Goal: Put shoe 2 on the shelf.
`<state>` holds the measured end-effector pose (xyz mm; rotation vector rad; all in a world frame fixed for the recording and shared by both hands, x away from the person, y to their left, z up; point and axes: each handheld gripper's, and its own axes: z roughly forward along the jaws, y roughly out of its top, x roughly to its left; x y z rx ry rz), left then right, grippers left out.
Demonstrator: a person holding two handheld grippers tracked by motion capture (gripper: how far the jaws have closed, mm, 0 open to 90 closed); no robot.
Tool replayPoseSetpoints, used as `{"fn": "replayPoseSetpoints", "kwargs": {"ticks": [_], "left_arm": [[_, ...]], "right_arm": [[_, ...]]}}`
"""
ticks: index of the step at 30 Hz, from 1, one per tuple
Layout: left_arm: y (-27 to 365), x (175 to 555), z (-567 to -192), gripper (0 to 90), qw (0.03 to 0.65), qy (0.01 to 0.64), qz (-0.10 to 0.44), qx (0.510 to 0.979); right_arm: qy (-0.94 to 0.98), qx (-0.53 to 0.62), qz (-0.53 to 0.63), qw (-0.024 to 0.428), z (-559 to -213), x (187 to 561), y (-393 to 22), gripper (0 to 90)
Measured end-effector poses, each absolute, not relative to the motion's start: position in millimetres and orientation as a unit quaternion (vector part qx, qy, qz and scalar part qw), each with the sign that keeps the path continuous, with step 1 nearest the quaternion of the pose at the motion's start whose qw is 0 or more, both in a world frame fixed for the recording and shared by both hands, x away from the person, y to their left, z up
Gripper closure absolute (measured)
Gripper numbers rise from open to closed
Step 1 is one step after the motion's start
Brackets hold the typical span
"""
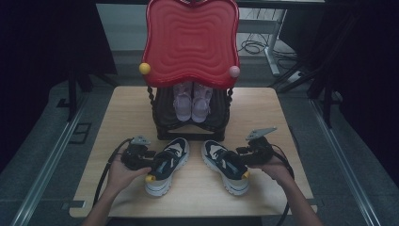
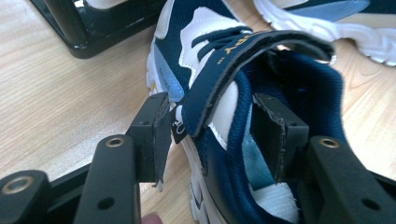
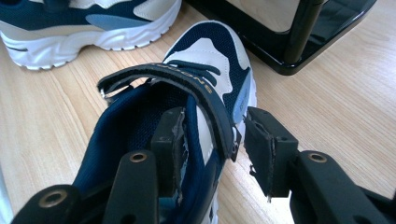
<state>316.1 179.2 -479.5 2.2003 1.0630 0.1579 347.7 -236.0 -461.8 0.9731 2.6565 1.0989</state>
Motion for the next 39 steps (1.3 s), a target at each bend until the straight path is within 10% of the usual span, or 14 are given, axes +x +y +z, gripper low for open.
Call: {"fn": "replayPoseSetpoints", "kwargs": {"ticks": [14, 39], "left_arm": [[175, 319, -484, 68.6, 0.33, 0.418, 0.057, 0.844], [217, 309, -465, 71.5, 0.408, 0.451, 0.064, 0.791]], "right_arm": [[0.89, 0.316, 0.325, 0.052, -470, 354, -223, 70.1], [0.836, 0.341, 0.426, 0.06, -463, 340, -260, 73.3]]}}
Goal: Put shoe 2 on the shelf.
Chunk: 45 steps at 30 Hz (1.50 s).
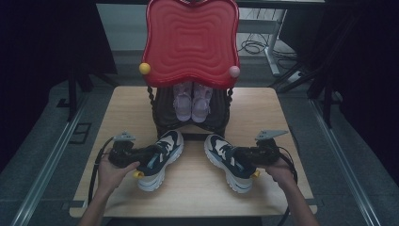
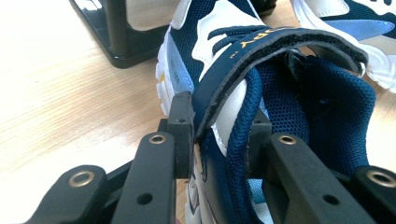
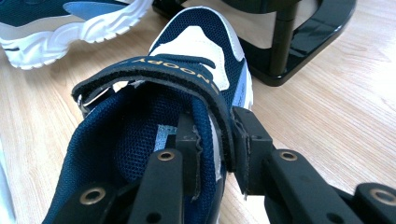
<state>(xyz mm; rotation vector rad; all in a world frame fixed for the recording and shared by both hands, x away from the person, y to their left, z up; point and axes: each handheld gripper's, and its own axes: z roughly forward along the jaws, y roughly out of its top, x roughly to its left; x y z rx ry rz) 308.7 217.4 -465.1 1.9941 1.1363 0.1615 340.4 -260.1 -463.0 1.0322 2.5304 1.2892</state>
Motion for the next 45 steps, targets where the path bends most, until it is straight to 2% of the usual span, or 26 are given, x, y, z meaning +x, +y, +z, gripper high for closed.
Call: {"fn": "replayPoseSetpoints", "kwargs": {"ticks": [25, 31, 36, 45], "left_arm": [[278, 277, -465, 71.7, 0.44, 0.482, 0.068, 0.755], [297, 273, -458, 71.9, 0.475, 0.49, 0.086, 0.726], [314, 274, -457, 71.9, 0.516, 0.497, 0.075, 0.693], [329, 282, -454, 71.9, 0.548, 0.5, 0.079, 0.665]], "right_arm": [[0.764, 0.403, 0.501, 0.067, -472, 321, -322, 73.7], [0.737, 0.421, 0.523, 0.074, -469, 317, -340, 73.7], [0.721, 0.431, 0.537, 0.08, -467, 317, -348, 73.7], [0.682, 0.454, 0.566, 0.094, -462, 323, -358, 73.7]]}}
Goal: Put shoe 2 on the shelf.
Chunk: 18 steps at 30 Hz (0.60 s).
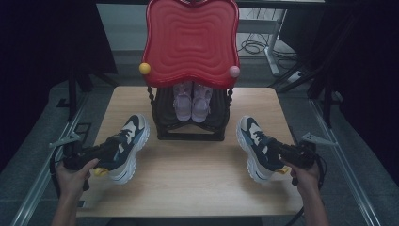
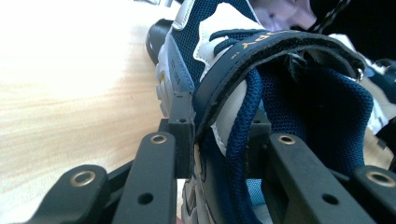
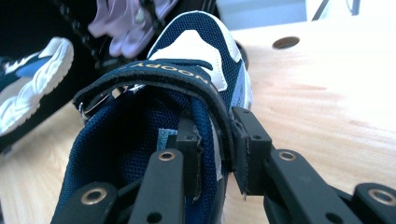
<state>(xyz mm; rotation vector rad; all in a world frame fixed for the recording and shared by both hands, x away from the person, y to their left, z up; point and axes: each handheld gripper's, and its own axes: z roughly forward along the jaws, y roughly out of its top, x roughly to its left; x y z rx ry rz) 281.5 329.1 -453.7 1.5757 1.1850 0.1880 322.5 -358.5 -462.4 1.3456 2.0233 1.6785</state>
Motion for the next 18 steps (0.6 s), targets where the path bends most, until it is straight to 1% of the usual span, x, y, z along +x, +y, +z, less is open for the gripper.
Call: {"fn": "replayPoseSetpoints", "kwargs": {"ticks": [4, 18], "left_arm": [[333, 285, -447, 72.0, 0.561, 0.503, 0.098, 0.65], [346, 307, -423, 72.0, 0.617, 0.493, 0.094, 0.606]], "right_arm": [[0.661, 0.459, 0.589, 0.077, -461, 327, -362, 73.7], [0.622, 0.458, 0.628, 0.091, -437, 344, -361, 73.8]]}}
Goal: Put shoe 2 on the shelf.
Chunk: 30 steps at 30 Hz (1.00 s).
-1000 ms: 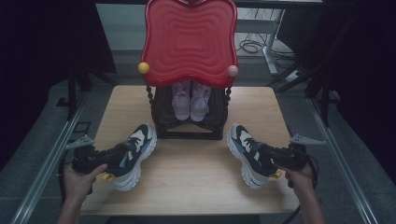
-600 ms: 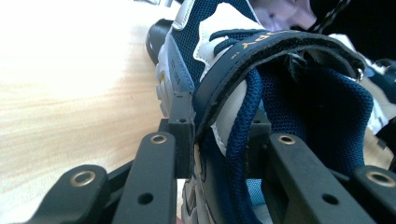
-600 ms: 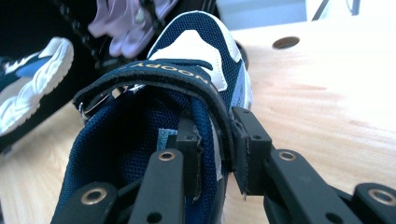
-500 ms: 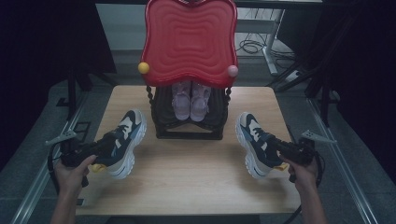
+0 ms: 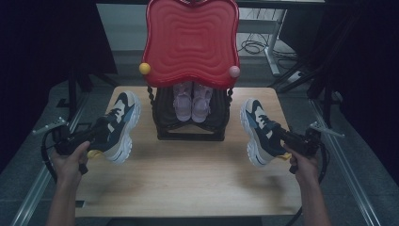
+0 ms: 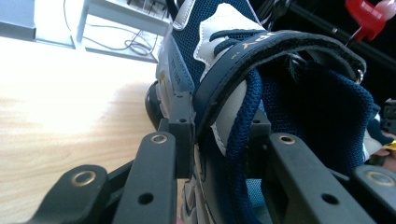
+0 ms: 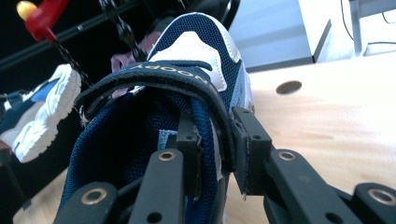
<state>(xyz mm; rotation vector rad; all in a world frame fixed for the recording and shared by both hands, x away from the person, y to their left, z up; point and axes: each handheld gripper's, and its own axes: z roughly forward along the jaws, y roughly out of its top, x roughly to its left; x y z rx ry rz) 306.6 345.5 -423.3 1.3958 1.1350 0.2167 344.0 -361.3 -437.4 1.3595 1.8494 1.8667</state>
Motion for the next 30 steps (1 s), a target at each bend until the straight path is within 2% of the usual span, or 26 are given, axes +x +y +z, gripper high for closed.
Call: {"fn": "replayPoseSetpoints", "kwargs": {"ticks": [12, 30], "left_arm": [[350, 316, -408, 72.0, 0.641, 0.487, 0.096, 0.585], [352, 323, -395, 72.1, 0.64, 0.489, 0.105, 0.584]], "right_arm": [[0.602, 0.452, 0.652, 0.096, -415, 354, -364, 73.8], [0.586, 0.453, 0.665, 0.098, -399, 364, -366, 73.8]]}}
